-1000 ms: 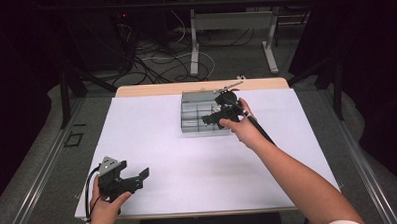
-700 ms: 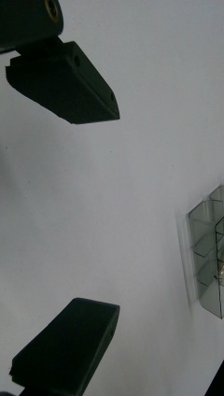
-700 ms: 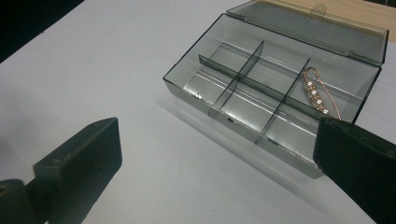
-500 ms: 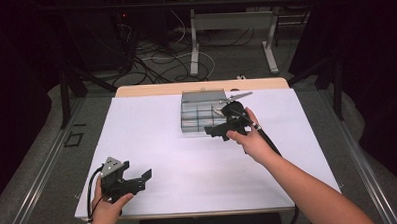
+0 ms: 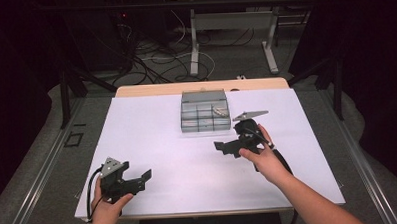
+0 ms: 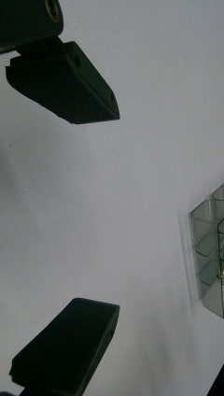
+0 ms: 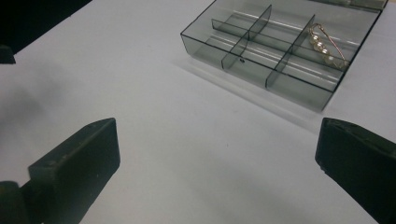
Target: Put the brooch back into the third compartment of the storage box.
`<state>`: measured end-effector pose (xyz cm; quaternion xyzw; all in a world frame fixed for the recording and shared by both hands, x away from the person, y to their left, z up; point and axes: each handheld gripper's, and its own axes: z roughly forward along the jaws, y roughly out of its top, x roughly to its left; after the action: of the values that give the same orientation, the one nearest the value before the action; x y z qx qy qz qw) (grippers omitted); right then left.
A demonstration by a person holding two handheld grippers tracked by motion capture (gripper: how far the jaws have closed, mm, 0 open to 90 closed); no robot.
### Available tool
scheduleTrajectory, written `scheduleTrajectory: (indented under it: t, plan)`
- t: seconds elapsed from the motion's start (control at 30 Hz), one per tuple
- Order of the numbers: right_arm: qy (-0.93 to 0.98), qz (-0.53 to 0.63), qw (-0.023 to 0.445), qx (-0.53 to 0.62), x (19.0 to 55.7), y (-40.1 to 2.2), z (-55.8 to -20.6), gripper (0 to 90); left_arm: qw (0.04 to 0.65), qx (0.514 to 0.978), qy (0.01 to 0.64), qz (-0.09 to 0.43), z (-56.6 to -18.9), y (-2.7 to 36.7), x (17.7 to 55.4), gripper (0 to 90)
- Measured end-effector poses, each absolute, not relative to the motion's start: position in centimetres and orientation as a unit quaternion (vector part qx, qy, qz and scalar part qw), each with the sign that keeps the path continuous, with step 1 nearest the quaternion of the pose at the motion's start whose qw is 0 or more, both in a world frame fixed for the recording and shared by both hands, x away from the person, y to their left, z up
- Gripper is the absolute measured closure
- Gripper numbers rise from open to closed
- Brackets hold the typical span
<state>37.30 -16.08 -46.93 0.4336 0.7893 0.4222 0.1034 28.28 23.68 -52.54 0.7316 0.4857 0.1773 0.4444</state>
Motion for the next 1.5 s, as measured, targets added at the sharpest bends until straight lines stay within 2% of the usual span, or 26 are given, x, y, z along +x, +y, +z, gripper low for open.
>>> scheduleTrajectory:
  t: [0.43,0.83,1.13,1.27,1.5]
  plan:
    - [0.775,0.426,0.102,0.455,34.1,-20.0,-50.0,0.0,0.442,0.731,0.488,0.179,-52.5,23.6,28.3,7.0]
    - [0.769,0.419,0.121,0.467,32.9,-22.9,-52.0,0.0,0.443,0.730,0.488,0.182,-52.5,23.7,28.3,7.0]
    - [0.748,0.427,0.111,0.496,32.9,-24.1,-53.3,0.0,0.442,0.731,0.488,0.181,-52.6,23.7,28.3,7.0]
    - [0.750,0.426,0.138,0.487,33.2,-24.8,-53.7,0.0,0.442,0.730,0.489,0.180,-52.6,23.7,28.3,7.0]
    - [0.752,0.418,0.155,0.485,33.2,-25.8,-54.4,0.0,0.443,0.728,0.491,0.179,-52.6,23.7,28.4,7.0]
